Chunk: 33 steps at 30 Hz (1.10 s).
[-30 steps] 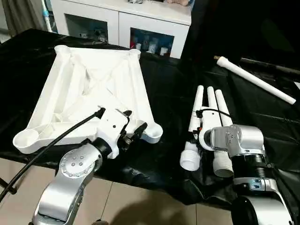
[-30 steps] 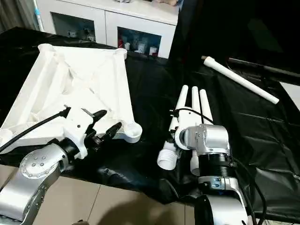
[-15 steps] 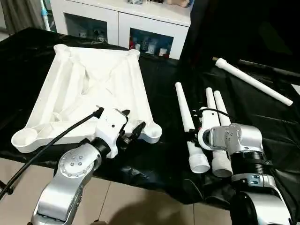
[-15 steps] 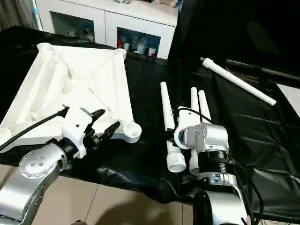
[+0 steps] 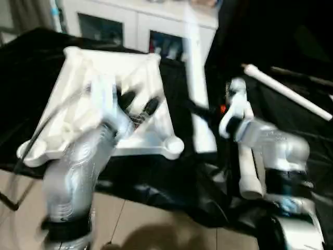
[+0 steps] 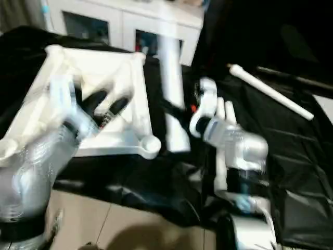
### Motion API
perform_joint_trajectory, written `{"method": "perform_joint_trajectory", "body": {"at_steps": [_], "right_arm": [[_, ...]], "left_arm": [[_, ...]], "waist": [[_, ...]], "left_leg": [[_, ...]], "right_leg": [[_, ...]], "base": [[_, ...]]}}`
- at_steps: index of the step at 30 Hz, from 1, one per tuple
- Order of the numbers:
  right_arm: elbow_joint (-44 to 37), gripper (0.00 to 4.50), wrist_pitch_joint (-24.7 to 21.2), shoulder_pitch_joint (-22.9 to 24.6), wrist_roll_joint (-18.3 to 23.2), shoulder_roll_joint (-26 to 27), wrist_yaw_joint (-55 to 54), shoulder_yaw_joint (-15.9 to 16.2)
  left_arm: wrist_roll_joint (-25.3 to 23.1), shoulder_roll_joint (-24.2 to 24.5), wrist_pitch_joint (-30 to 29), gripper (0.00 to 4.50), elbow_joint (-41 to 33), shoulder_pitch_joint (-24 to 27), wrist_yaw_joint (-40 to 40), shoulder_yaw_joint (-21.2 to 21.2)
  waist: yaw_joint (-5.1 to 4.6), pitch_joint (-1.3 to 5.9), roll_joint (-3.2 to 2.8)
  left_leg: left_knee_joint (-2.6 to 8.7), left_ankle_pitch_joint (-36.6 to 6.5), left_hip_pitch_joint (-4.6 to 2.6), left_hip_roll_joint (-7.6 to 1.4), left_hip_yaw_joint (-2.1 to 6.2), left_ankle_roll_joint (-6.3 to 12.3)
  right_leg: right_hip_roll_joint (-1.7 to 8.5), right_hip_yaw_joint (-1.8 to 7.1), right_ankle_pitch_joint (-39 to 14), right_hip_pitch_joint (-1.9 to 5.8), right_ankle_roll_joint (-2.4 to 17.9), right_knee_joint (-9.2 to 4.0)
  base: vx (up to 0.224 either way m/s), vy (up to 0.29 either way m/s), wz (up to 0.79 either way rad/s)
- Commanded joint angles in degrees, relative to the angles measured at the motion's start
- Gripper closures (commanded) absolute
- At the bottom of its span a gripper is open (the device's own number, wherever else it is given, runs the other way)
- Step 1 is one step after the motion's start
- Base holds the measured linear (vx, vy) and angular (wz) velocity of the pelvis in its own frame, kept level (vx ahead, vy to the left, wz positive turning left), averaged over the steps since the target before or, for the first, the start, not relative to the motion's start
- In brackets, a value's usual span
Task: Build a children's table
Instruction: Pick table leg
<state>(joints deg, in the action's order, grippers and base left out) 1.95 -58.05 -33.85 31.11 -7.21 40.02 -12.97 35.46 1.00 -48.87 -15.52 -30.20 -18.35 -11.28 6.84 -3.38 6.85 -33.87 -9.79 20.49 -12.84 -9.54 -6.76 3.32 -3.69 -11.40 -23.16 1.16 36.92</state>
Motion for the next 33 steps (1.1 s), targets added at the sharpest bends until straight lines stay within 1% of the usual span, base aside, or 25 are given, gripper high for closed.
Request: {"method": "perform_joint_trajectory", "body": {"at_steps": [1,2,3,4,5,6,8,9,10,11,12,14,16,18,19,20,21,22,23,25,28,29,31,32,33], "right_arm": [[-4.0,2.7,-2.4,0.7,4.3,-1.5,4.1,0.5],[-5.1,2.7,-2.6,1.2,5.0,-2.0,5.3,1.4],[-6.2,2.7,-2.0,2.0,5.6,-2.5,6.9,2.7],[-6.7,2.7,-1.9,2.2,5.9,-2.7,7.4,3.1],[-7.3,2.7,-1.7,2.5,6.2,-2.8,8.0,3.6],[-7.8,2.7,-1.1,2.8,6.5,-2.7,8.4,4.1],[-7.9,2.7,-0.7,2.9,6.5,-2.7,8.5,4.3],[-8.0,2.7,-0.4,3.1,6.6,-2.8,8.8,4.5],[-8.0,2.7,-0.3,3.1,6.6,-2.8,8.8,4.5],[-8.2,2.7,-0.1,3.3,6.6,-2.7,9.0,4.7],[-8.5,2.7,-0.1,3.6,6.7,-2.8,8.8,4.7],[-8.9,2.7,0.0,3.9,7.1,-3.2,8.6,4.9],[-9.1,2.7,0.0,3.9,7.7,-3.5,8.4,4.8],[-9.1,2.7,0.1,3.9,8.0,-3.6,8.5,4.7],[-8.9,2.7,0.1,3.8,8.1,-3.6,8.5,4.6],[-8.9,2.7,0.1,3.7,8.1,-3.6,8.5,4.6],[-8.6,2.7,0.2,3.5,8.2,-3.7,8.5,4.6],[-8.4,2.7,0.3,3.3,8.2,-3.7,8.6,4.6],[-8.4,2.7,0.4,3.3,8.1,-3.8,8.6,4.7],[-8.3,2.7,0.5,3.3,8.1,-3.8,8.6,4.8],[-8.3,2.7,0.7,3.3,8.3,-4.3,8.5,5.4],[-8.2,2.7,0.7,3.3,8.5,-4.3,8.4,5.4],[-8.2,2.7,0.7,3.3,8.7,-4.4,8.2,5.5],[-8.3,2.7,0.7,3.2,8.8,-4.4,8.1,5.5],[-8.3,2.7,0.6,3.2,8.9,-4.4,7.9,5.4]], "left_arm": [[4.4,-0.8,-2.6,0.17,3.3,-2.9,0.5,-1.8],[6.1,-1.1,-3.0,0.08,5.1,-5.1,0.7,-2.9],[8.1,-1.4,-4.1,0.03,7.1,-7.5,1.0,-4.2],[8.9,-1.5,-4.7,0.03,8.0,-8.6,1.0,-4.7],[9.1,-1.3,-5.5,0.0,9.0,-9.8,0.5,-5.0],[9.2,-1.1,-6.9,0.0,9.9,-10.9,0.1,-5.3],[9.4,-1.1,-7.5,0.0,10.1,-11.1,0.2,-5.5],[10.0,-1.1,-8.6,0.0,10.3,-11.4,0.5,-5.9],[10.0,-1.1,-8.7,0.0,10.3,-11.5,0.6,-5.9],[10.1,-0.8,-10.0,0.0,10.3,-11.6,0.9,-6.0],[11.0,-0.5,-11.0,0.0,10.5,-11.9,1.9,-6.4],[11.9,0.2,-11.9,0.0,11.0,-12.3,3.3,-6.8],[13.3,0.5,-12.5,0.27,11.2,-12.5,4.0,-7.3],[14.0,0.4,-13.1,0.34,11.0,-12.5,4.1,-7.6],[14.2,0.5,-13.6,0.38,10.8,-12.5,4.0,-7.9],[14.3,0.5,-13.7,0.48,10.7,-12.5,4.0,-7.9],[14.6,0.8,-14.2,0.61,10.5,-12.5,3.3,-7.9],[14.6,0.9,-14.4,0.7,10.5,-12.5,3.2,-8.0],[14.5,1.1,-14.6,0.73,10.4,-12.5,3.1,-8.0],[14.7,1.5,-14.7,0.81,10.5,-12.6,3.1,-7.9],[15.4,2.4,-14.8,1.18,10.7,-12.7,2.7,-7.3],[15.6,2.6,-14.8,1.18,10.7,-12.7,2.7,-7.3],[15.8,2.9,-14.8,1.26,11.0,-12.9,2.7,-7.3],[15.9,3.0,-14.7,1.39,11.2,-13.0,2.7,-7.3],[15.9,3.1,-14.7,1.59,11.4,-13.2,2.7,-7.4]], "waist": [[0.43,3.88,-0.95],[0.35,3.77,-1.07],[0.71,3.86,-0.94],[0.71,3.86,-0.94],[0.87,3.9,-1.18],[0.79,3.87,-1.28],[0.9,3.89,-1.2],[0.95,3.88,-1.6],[1.15,3.92,-1.47],[1.4,3.96,-1.75],[1.48,3.94,-1.84],[1.61,3.96,-1.72],[1.76,3.98,-1.75],[1.74,3.95,-1.74],[1.83,3.91,-1.62],[1.83,3.92,-1.67],[1.88,3.93,-1.52],[1.86,3.92,-1.58],[1.86,3.9,-1.54],[1.87,3.9,-1.57],[1.82,3.84,-1.69],[1.82,3.86,-1.66],[1.8,3.88,-1.92],[1.78,3.91,-1.86],[1.78,3.9,-1.95]], "left_leg": [[3.31,-7.8,-0.48,0.06,-0.33,-0.75],[3.47,-7.7,-0.1,0.17,-0.2,-0.88],[3.42,-7.6,-0.17,0.13,-0.18,-1.33],[3.42,-7.6,-0.17,0.13,-0.18,-1.33],[3.37,-7.9,-0.26,0.12,-0.18,-1.76],[3.53,-7.9,-0.09,0.09,-0.03,-1.99],[3.43,-7.8,-0.17,0.08,-0.08,-2.1],[3.45,-8.2,-0.23,0.02,-0.1,-2.33],[3.48,-8.2,-0.3,0.0,-0.08,-2.35],[3.51,-8.1,-0.33,-0.1,-0.03,-2.61],[3.54,-8.1,-0.31,-0.08,0.0,-2.63],[3.55,-8.1,-0.29,-0.04,0.02,-2.77],[3.55,-8.4,-0.37,-0.02,0.04,-2.79],[3.58,-8.5,-0.32,-0.07,0.03,-2.9],[3.57,-8.6,-0.35,-0.04,-0.01,-2.92],[3.61,-8.5,-0.33,-0.06,0.0,-2.93],[3.62,-8.3,-0.31,-0.12,0.03,-2.92],[3.62,-8.2,-0.23,-0.06,0.0,-2.97],[3.64,-8.2,-0.19,-0.03,0.02,-2.97],[3.64,-8.1,-0.18,-0.03,0.03,-3.04],[3.73,-8.8,-0.27,-0.06,0.08,-3.22],[3.71,-8.8,-0.26,-0.05,0.08,-3.25],[3.73,-8.6,-0.27,-0.07,0.11,-3.43],[3.69,-8.6,-0.27,-0.04,0.08,-3.45],[3.7,-8.8,-0.3,-0.05,0.07,-3.43]], "right_leg": [[3.4,2.63,-7.2,3.05,5.3,-4.79],[3.37,2.54,-7.6,3.3,5.2,-4.81],[3.57,2.49,-9.1,3.33,4.6,-5.1],[3.57,2.49,-9.1,3.33,4.6,-5.1],[3.61,2.49,-10.0,3.23,4.3,-5.2],[3.62,2.42,-10.2,3.36,4.4,-5.1],[3.68,2.44,-10.3,3.27,4.4,-5.14],[3.68,2.45,-10.3,3.19,4.6,-5.22],[3.66,2.43,-10.2,3.23,4.8,-5.17],[3.68,2.44,-9.4,3.24,5.0,-5.0],[3.66,2.42,-9.1,3.24,5.1,-5.02],[3.63,2.4,-8.3,3.36,5.2,-4.94],[3.61,2.36,-8.1,3.37,5.3,-4.88],[3.66,2.36,-8.3,3.36,5.4,-4.91],[3.68,2.37,-8.9,3.33,5.4,-4.99],[3.7,2.37,-8.9,3.33,5.4,-4.98],[3.7,2.36,-8.8,3.34,5.2,-4.95],[3.73,2.38,-8.8,3.37,5.1,-4.95],[3.73,2.36,-9.1,3.41,4.8,-5.03],[3.76,2.39,-9.2,3.4,4.6,-5.04],[3.71,2.35,-10.3,3.31,4.1,-5.15],[3.71,2.35,-10.3,3.33,4.1,-5.15],[3.7,2.36,-9.4,3.31,4.4,-5.0],[3.68,2.37,-8.9,3.35,4.6,-4.99],[3.66,2.38,-8.7,3.32,4.8,-5.02]], "base": [[0.0,0.0,0.0],[0.0,0.0,0.0],[0.0,0.0,0.0],[0.0,0.0,0.0],[0.0,0.0,0.0],[0.0,0.0,0.0],[0.0,0.0,0.0],[0.0,0.0,0.0],[0.0,0.0,0.0],[0.0,0.0,0.0],[0.0,0.0,0.0],[0.0,0.0,0.0],[0.0,0.0,0.0],[0.0,0.0,0.0],[0.0,0.0,0.0],[0.0,0.0,0.0],[0.0,0.0,0.0],[0.0,0.0,0.0],[0.0,0.0,0.0],[0.0,0.0,0.0],[0.0,0.0,0.0],[0.0,0.0,0.0],[0.0,0.0,0.0],[0.0,0.0,0.0],[0.0,0.0,0.0]]}}
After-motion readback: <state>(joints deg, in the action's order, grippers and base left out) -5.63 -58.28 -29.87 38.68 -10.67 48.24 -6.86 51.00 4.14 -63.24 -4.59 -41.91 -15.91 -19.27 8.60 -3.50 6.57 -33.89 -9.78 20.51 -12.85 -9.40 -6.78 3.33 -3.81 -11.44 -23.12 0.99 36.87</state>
